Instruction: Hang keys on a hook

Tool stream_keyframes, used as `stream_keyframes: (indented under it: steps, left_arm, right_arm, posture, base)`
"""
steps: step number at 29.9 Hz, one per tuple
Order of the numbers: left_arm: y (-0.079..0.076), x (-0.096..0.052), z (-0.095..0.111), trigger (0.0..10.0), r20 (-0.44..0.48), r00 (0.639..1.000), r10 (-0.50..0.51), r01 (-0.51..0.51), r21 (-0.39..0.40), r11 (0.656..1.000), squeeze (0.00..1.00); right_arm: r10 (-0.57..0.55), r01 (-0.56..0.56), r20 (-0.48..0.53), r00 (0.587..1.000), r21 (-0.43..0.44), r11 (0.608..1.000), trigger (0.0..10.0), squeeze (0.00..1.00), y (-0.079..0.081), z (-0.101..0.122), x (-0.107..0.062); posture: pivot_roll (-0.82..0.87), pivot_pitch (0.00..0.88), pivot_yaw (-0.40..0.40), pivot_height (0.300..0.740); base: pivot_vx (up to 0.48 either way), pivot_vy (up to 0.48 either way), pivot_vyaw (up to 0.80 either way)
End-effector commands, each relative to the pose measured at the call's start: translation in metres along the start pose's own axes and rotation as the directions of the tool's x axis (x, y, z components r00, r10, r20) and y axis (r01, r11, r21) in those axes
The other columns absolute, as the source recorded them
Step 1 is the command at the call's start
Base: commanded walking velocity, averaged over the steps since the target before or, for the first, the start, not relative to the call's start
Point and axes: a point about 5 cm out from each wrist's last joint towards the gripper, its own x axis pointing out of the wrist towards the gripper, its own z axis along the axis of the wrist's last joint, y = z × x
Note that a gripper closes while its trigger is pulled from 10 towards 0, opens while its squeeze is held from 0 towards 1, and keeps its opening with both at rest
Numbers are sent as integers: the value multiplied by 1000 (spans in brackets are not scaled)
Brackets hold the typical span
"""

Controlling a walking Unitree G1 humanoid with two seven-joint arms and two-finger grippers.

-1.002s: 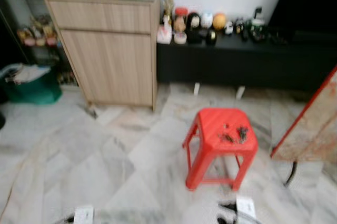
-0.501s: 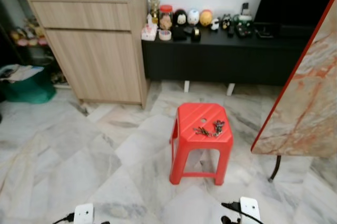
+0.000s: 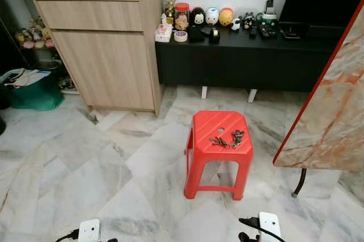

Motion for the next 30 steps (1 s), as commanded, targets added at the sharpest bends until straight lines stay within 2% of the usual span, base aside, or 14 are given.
stream_keyframes:
  steps: [1,12,21,30]
  left_arm:
    - [-1,0,-4,10000,-32,999,4,-4,4,1000,0]
    - [-2,-1,-7,10000,-39,999,-2,2,5,1000,0]
    - [20,-5,-7,10000,-39,999,20,-20,4,1000,0]
    - [23,-7,-14,10000,-51,998,22,-22,-3,1000,0]
  right_arm:
    - [0,0,7,1000,-4,1000,10000,0,0,2,0]
    - [4,-4,8,1000,-13,1000,10000,0,0,1,0]
    - [7,-7,10,1000,-17,1000,10000,0,0,1,0]
    - [4,-4,10,1000,-17,1000,10000,0,-1,2,0]
  posture:
    - [64,0,-39,740]
    - [60,0,-38,740]
    - [65,0,-45,740]
    - [66,0,-49,740]
  base:
    - [0,0,0]
    - [215,0,0]
    - [290,0,0]
    - [302,0,0]
